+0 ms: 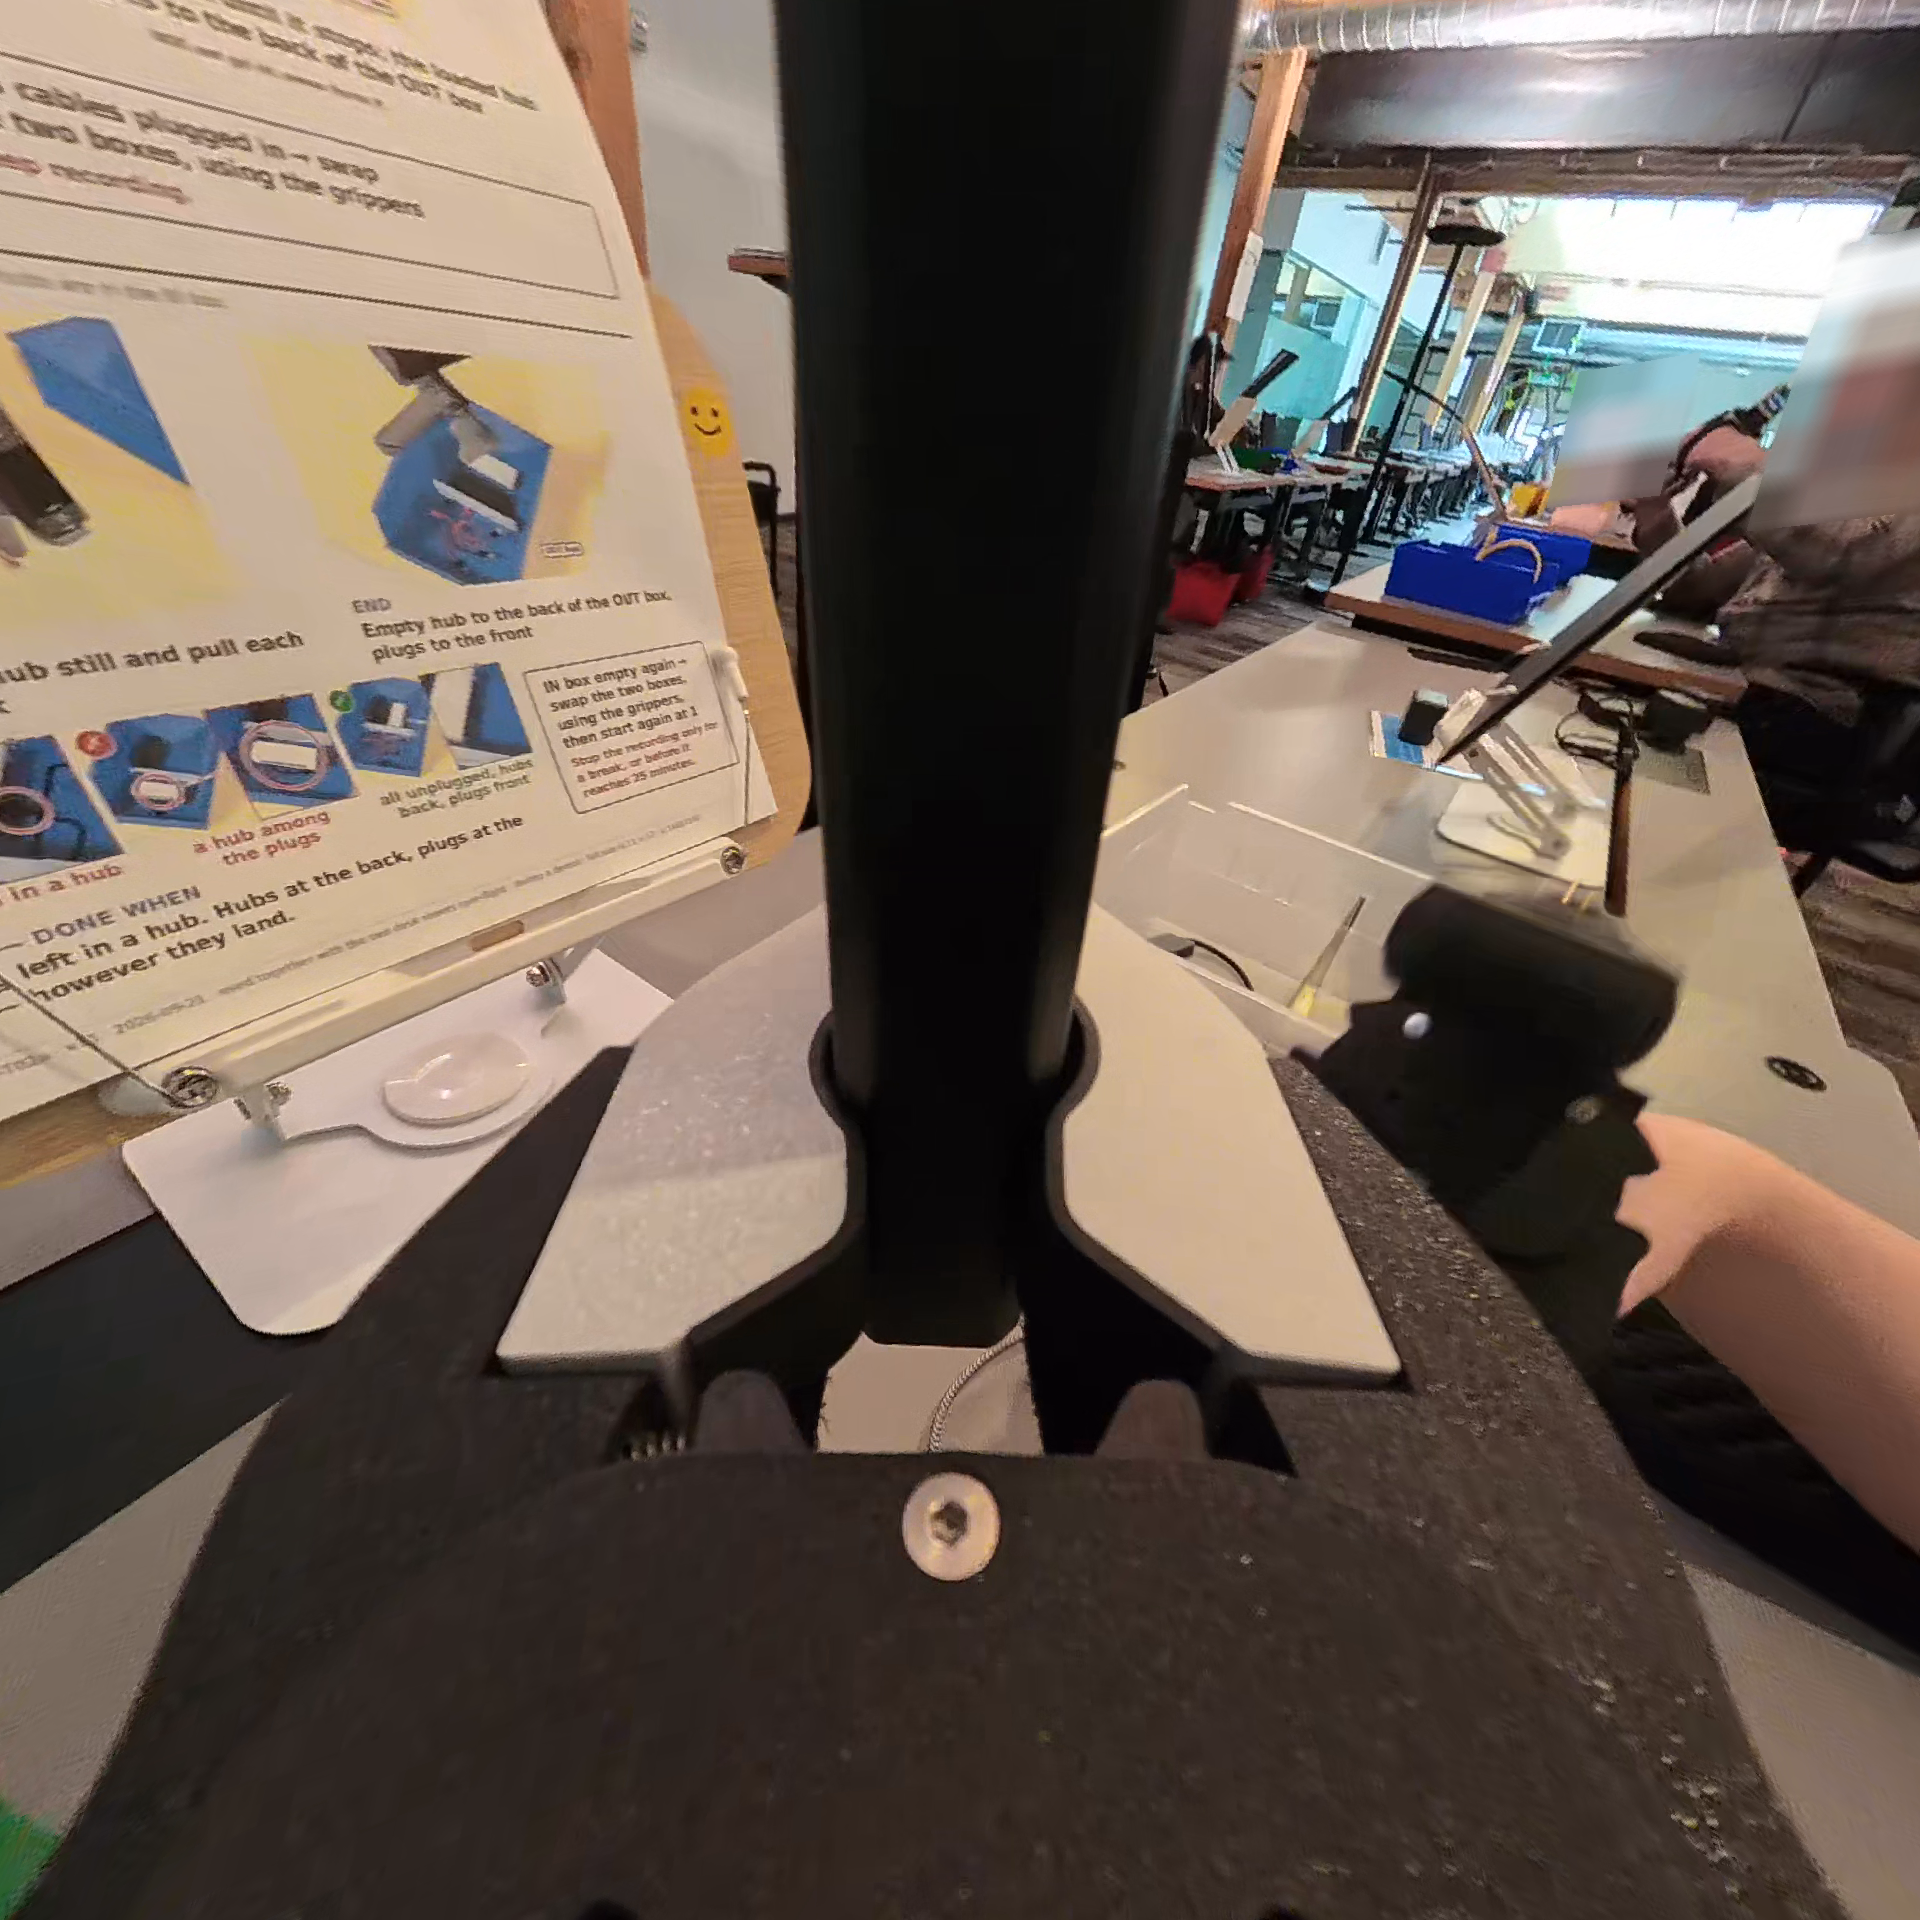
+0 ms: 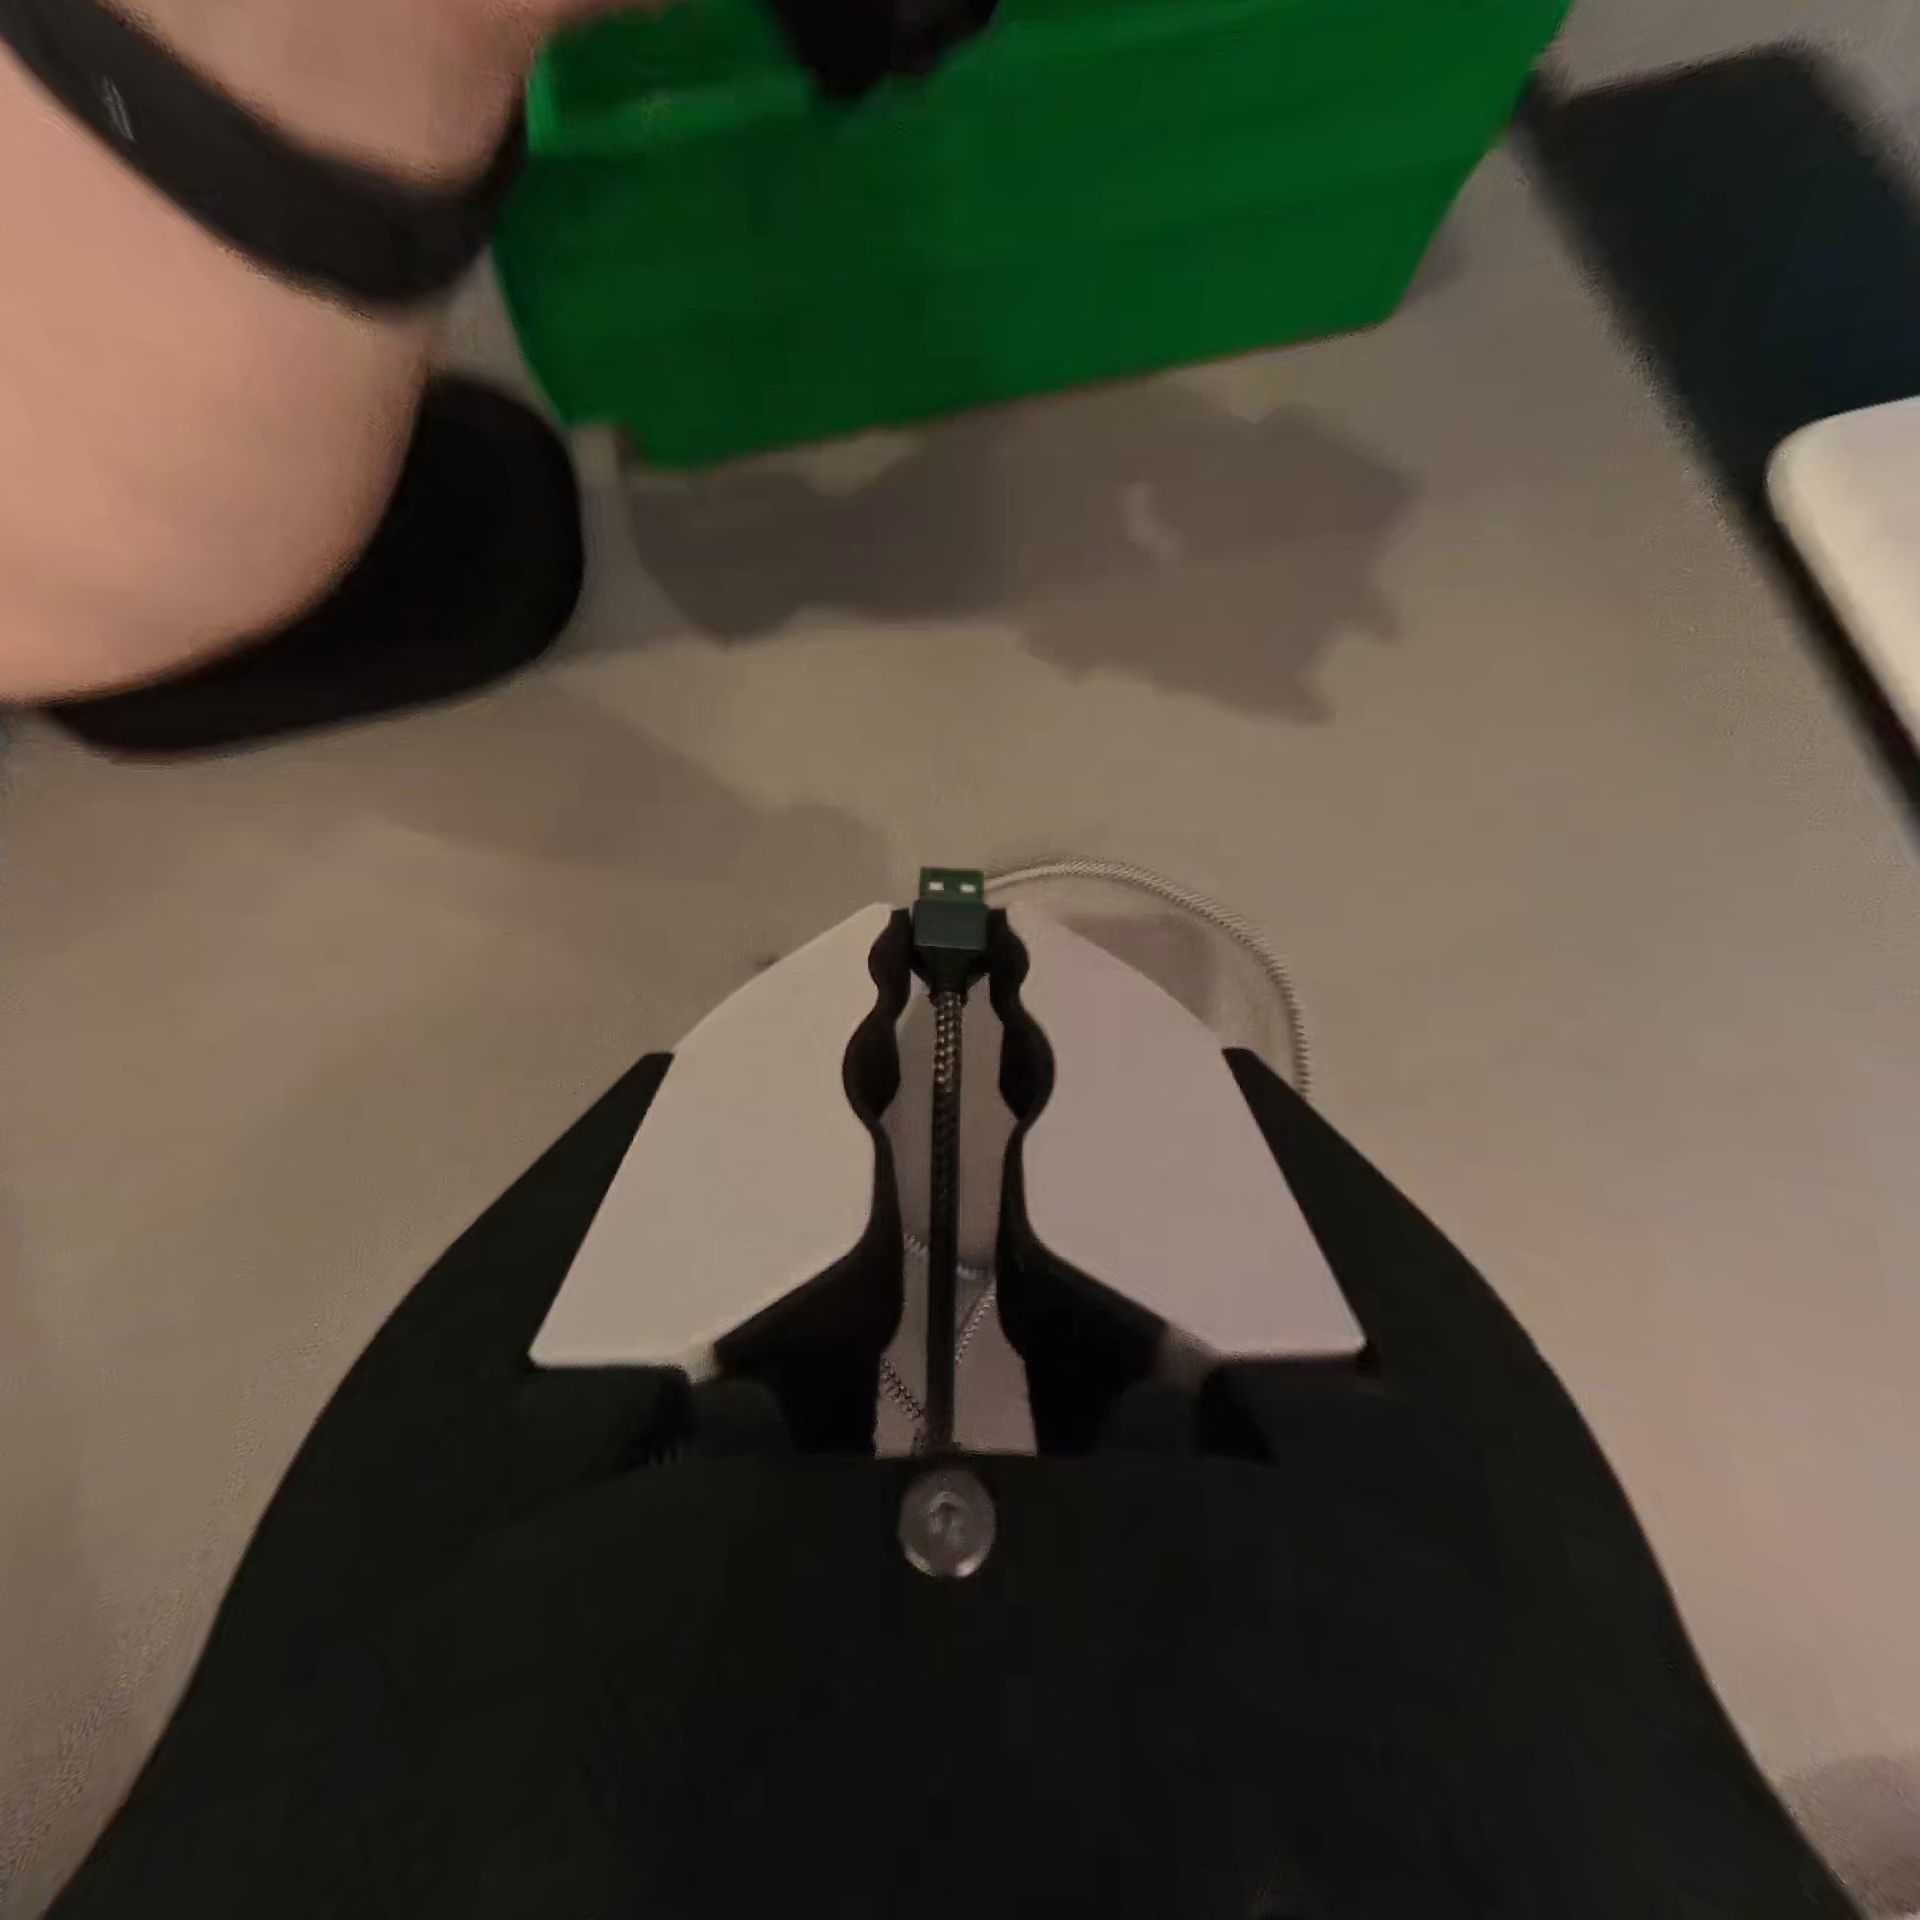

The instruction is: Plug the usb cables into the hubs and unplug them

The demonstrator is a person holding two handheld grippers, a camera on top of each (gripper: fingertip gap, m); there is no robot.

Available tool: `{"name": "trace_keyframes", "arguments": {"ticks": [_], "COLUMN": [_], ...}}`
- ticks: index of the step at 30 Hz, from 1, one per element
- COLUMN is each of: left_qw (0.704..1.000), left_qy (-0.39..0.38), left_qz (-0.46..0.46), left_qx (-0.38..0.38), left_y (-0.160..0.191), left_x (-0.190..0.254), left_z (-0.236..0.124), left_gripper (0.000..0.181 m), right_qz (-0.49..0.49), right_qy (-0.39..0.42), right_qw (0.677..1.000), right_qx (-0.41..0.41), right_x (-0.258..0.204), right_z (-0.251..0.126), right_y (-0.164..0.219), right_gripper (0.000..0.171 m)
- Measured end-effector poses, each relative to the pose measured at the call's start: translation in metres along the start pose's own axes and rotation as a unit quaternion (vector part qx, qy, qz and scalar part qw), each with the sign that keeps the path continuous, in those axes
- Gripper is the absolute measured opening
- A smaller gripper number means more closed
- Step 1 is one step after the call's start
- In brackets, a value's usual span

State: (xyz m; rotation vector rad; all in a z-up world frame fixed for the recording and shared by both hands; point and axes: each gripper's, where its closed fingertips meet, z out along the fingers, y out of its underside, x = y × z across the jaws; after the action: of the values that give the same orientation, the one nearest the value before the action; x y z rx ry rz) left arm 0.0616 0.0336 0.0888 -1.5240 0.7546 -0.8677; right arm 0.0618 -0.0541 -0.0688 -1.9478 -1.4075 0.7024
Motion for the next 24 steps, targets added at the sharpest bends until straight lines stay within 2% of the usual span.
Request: {"name": "trace_keyframes", "arguments": {"ticks": [4,5,6,9,13,15,19,24], "left_qw": [1.0,1.0,1.0,1.0,0.999,0.999,0.999,0.999], "left_qy": [0.001,0.004,0.006,0.011,0.012,0.009,0.013,0.014], "left_qz": [0.021,0.023,0.024,0.019,0.021,0.026,0.022,0.024], "left_qx": [-0.016,-0.019,-0.019,-0.02,-0.024,-0.025,-0.022,-0.029], "left_y": [0.003,0.004,0.004,0.003,0.003,0.002,0.0,0.002], "left_x": [0.005,0.006,0.007,0.008,0.008,0.008,0.01,0.011], "left_z": [0.002,0.003,0.003,0.002,0.0,-0.001,-0.002,-0.002], "left_gripper": [0.03,0.03,0.03,0.03,0.03,0.03,0.03,0.03], "right_qz": [-0.034,-0.037,-0.038,-0.014,0.051,0.085,0.122,0.186], "right_qy": [-0.005,0.002,0.014,0.06,0.113,0.108,0.163,0.135], "right_qw": [0.996,0.996,0.996,0.997,0.989,0.985,0.954,0.931], "right_qx": [-0.087,-0.087,-0.076,-0.046,-0.075,-0.107,-0.219,-0.284], "right_x": [-0.002,0.0,0.004,0.022,0.035,0.029,0.044,0.04], "right_z": [0.027,0.029,0.029,0.019,-0.013,-0.022,-0.022,-0.003], "right_y": [0.031,0.032,0.03,0.022,0.024,0.034,0.079,0.112], "right_gripper": [0.016,0.021,0.036,0.049,0.07,0.082,0.087,0.093]}}
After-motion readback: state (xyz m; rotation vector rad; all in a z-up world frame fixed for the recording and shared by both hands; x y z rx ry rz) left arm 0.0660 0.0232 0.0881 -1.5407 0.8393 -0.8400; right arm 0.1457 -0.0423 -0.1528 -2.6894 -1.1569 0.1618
